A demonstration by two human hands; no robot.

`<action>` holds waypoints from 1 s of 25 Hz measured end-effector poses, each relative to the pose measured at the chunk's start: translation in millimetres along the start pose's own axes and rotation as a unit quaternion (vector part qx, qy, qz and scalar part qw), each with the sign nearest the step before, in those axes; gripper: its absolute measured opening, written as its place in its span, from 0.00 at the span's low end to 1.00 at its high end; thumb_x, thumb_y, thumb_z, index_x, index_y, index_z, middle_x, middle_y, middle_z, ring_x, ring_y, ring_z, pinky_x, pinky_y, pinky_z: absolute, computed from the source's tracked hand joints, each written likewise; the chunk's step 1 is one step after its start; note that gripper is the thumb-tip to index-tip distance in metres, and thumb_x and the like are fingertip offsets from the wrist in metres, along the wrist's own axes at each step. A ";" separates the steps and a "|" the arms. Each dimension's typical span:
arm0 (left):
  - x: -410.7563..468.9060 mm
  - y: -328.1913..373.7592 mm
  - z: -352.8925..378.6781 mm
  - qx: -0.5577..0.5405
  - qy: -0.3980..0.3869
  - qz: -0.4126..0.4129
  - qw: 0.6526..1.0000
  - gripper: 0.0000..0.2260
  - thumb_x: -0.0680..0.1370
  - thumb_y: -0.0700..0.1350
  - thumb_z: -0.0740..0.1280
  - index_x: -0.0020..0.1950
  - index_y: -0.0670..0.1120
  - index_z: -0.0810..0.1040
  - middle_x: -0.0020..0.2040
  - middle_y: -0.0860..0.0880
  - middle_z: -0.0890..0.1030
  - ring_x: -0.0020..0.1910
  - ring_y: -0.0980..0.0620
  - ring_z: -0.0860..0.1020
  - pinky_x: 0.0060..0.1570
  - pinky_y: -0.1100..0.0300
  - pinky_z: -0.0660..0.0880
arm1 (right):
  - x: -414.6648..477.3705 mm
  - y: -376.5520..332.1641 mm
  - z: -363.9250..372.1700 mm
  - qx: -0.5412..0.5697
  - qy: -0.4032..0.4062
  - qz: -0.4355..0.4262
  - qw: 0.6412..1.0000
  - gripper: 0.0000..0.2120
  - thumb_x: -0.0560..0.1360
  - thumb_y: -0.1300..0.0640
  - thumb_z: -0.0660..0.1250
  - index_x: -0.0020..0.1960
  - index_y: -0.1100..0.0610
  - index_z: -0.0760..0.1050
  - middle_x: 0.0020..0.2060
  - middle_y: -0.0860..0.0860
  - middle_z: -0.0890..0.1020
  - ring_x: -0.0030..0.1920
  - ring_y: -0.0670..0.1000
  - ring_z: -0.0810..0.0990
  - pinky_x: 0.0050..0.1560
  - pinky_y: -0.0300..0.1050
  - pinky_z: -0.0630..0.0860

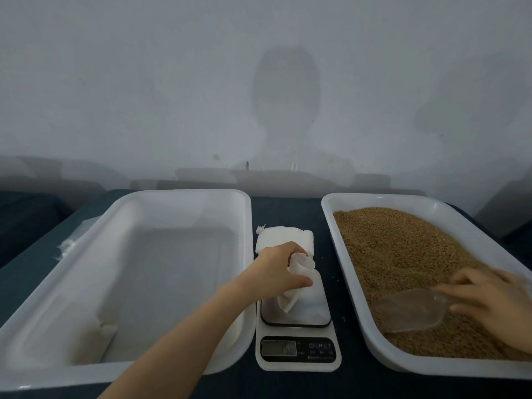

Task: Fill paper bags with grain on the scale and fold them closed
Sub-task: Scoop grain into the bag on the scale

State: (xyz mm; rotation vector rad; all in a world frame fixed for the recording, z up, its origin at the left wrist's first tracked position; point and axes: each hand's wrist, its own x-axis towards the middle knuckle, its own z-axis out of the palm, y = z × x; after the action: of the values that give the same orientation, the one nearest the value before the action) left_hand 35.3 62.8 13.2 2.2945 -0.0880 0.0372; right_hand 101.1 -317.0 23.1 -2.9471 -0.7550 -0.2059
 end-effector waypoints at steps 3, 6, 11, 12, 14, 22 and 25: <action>-0.2 -2.4 -3.2 -0.006 -0.005 -0.005 1.000 0.21 0.70 0.54 0.74 0.59 0.55 0.72 0.55 0.57 0.77 0.53 0.55 0.76 0.51 0.65 0.75 | -2.1 20.4 6.8 0.081 -0.061 0.035 0.994 0.28 0.66 0.54 0.75 0.48 0.21 0.71 0.43 0.34 0.76 0.47 0.42 0.75 0.51 0.45 0.69; 0.2 -2.9 -4.4 -0.010 -0.007 -0.004 1.000 0.21 0.70 0.54 0.75 0.59 0.56 0.72 0.54 0.57 0.76 0.53 0.56 0.76 0.52 0.64 0.75 | -3.1 33.9 14.6 0.135 -0.102 0.048 0.984 0.24 0.69 0.51 0.71 0.54 0.23 0.70 0.48 0.32 0.74 0.49 0.43 0.76 0.47 0.41 0.71; -0.1 -2.2 -4.1 -0.011 -0.016 -0.004 1.000 0.21 0.70 0.54 0.74 0.60 0.55 0.72 0.56 0.56 0.77 0.54 0.55 0.76 0.55 0.60 0.76 | 2.4 59.2 35.2 0.150 -0.096 0.081 0.981 0.19 0.65 0.37 0.62 0.55 0.25 0.71 0.52 0.30 0.72 0.50 0.44 0.77 0.45 0.42 0.73; -0.2 -2.2 -4.2 -0.011 -0.017 -0.005 1.000 0.22 0.70 0.54 0.74 0.61 0.55 0.72 0.57 0.56 0.77 0.55 0.54 0.76 0.56 0.59 0.76 | 4.7 65.3 39.9 0.150 -0.091 0.083 0.981 0.19 0.65 0.35 0.61 0.55 0.25 0.71 0.52 0.30 0.72 0.49 0.44 0.77 0.44 0.42 0.73; 0.0 -2.2 -4.3 -0.013 -0.019 -0.010 1.000 0.23 0.70 0.53 0.74 0.62 0.54 0.71 0.58 0.55 0.77 0.55 0.54 0.76 0.57 0.59 0.76 | 7.9 79.4 46.1 0.151 -0.072 0.095 0.981 0.19 0.65 0.29 0.58 0.55 0.25 0.71 0.52 0.30 0.72 0.48 0.43 0.76 0.44 0.43 0.75; 1.5 -3.3 -3.2 -0.017 -0.021 -0.017 1.000 0.24 0.70 0.54 0.74 0.63 0.55 0.71 0.57 0.57 0.77 0.54 0.55 0.76 0.56 0.60 0.76 | 21.2 48.7 9.9 0.173 -0.048 0.065 0.982 0.19 0.64 0.35 0.62 0.54 0.25 0.72 0.50 0.33 0.75 0.48 0.45 0.78 0.48 0.45 0.76; 1.8 -4.2 -2.8 -0.019 -0.024 -0.022 0.999 0.24 0.70 0.54 0.74 0.63 0.55 0.71 0.57 0.57 0.77 0.55 0.55 0.76 0.56 0.60 0.76 | 24.6 -14.0 -35.8 0.194 -0.060 0.061 0.977 0.16 0.66 0.42 0.67 0.51 0.26 0.74 0.47 0.38 0.78 0.48 0.44 0.77 0.47 0.43 0.73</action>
State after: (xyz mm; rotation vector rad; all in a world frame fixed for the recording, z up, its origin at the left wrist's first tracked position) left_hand 37.4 67.6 12.0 2.2592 -0.0628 -0.0425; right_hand 111.9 -297.5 63.0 -2.6357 -0.5488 0.1171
